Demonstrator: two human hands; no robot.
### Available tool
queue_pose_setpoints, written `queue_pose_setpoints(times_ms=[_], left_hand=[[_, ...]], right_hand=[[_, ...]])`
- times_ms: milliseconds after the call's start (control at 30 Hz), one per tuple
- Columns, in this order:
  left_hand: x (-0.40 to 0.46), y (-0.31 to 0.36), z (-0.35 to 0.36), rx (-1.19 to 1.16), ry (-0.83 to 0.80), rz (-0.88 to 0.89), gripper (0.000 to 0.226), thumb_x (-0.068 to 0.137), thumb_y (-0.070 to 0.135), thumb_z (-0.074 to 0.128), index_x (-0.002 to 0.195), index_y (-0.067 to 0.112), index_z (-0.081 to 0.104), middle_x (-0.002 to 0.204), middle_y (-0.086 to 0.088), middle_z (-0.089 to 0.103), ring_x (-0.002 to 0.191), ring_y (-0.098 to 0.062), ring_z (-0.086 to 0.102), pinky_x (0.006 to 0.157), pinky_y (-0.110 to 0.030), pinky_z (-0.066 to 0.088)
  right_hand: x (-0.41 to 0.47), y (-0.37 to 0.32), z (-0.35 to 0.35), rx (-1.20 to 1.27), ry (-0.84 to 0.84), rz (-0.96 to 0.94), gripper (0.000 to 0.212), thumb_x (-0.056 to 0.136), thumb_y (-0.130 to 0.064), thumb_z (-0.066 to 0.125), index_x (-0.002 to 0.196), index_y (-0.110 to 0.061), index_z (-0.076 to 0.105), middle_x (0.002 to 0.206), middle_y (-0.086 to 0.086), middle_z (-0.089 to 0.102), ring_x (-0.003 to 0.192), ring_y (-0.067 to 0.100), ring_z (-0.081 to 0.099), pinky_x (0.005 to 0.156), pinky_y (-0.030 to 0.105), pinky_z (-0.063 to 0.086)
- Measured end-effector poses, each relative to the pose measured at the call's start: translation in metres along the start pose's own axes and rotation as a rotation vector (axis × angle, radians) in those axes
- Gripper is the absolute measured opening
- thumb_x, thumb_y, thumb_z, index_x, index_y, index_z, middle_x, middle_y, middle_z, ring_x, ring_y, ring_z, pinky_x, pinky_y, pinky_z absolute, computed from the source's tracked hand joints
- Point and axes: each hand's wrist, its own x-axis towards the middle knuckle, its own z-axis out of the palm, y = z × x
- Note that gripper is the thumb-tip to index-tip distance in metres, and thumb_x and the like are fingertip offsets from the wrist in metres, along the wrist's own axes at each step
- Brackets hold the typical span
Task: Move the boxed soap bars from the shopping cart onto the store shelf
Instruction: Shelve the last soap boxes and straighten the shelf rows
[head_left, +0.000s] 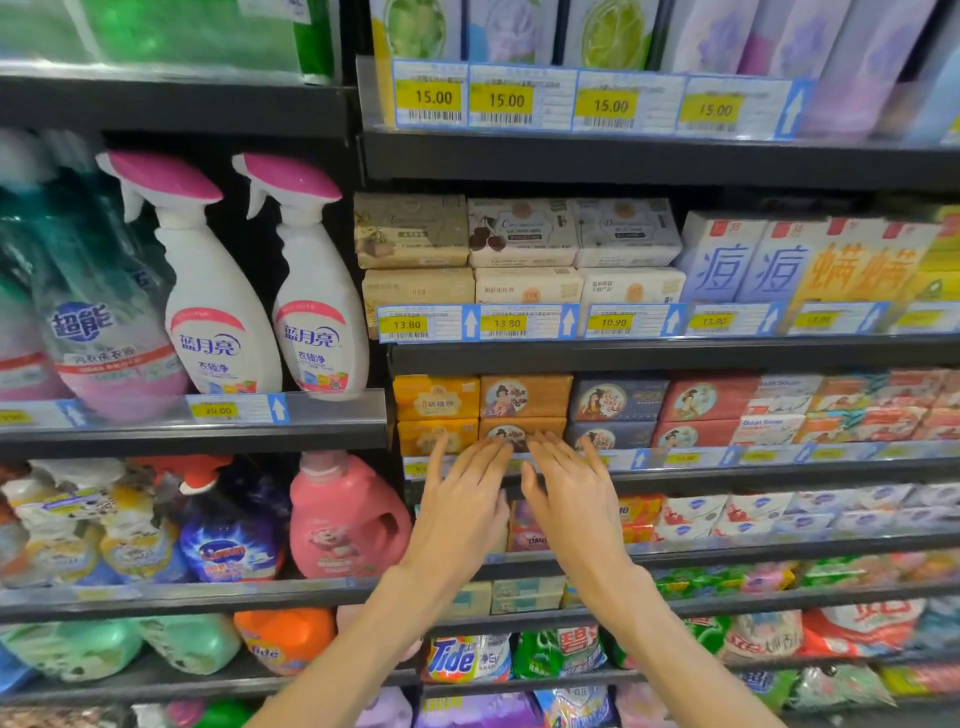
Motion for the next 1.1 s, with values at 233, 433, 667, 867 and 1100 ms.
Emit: queue_pose_setpoints(times_ms=[233,433,667,867,1100], left_hand=[[0.004,0.007,0.015,0.025,0.054,-0.003,0.052,0.091,0.022,0.053,0.142,0.011,0.055,0.147,-0.001,0.056,0.141,-0.012,0.046,0.124,-0.053,0.019],[0.002,0.009,0.010,-0.014,0.067,-0.019,0.049,0.094,0.023,0.053,0.141,0.012,0.056,0.146,0.000,0.057,0.141,-0.011,0.046,0.124,-0.051,0.020],[-0.028,-0.017,-0.001,-0.062,0.168,-0.190,0.052,0.089,0.022,0.067,0.140,0.015,0.056,0.147,0.000,0.054,0.139,-0.016,0.047,0.121,-0.048,0.027],[-0.028,-0.027,-0.007,-0.009,0.149,-0.262,0.060,0.084,0.029,0.072,0.139,0.013,0.055,0.147,-0.001,0.054,0.137,-0.019,0.048,0.119,-0.047,0.031],[-0.026,-0.027,-0.008,-0.070,0.192,-0.238,0.051,0.088,0.021,0.071,0.136,0.011,0.059,0.146,-0.002,0.056,0.138,-0.019,0.048,0.117,-0.046,0.034]], right_hand=[[0.001,0.015,0.007,0.090,0.020,-0.039,0.043,0.099,-0.031,0.039,0.127,-0.015,0.068,0.130,0.003,0.068,0.126,0.010,0.059,0.119,0.034,0.033],[0.001,0.015,0.000,0.143,0.018,-0.070,0.039,0.099,-0.028,0.045,0.127,-0.014,0.068,0.131,0.004,0.067,0.125,0.011,0.060,0.117,0.034,0.037],[0.008,-0.030,0.001,0.247,-0.059,-0.307,0.041,0.102,-0.029,0.040,0.133,-0.016,0.063,0.133,0.002,0.066,0.127,0.012,0.058,0.113,0.035,0.041],[0.017,-0.047,0.010,0.171,-0.091,-0.340,0.037,0.103,-0.029,0.043,0.133,-0.016,0.063,0.139,0.004,0.062,0.132,0.017,0.055,0.112,0.042,0.043],[0.018,-0.046,0.006,0.186,-0.079,-0.334,0.034,0.101,-0.025,0.052,0.132,-0.017,0.062,0.137,0.002,0.063,0.129,0.018,0.056,0.107,0.043,0.047]])
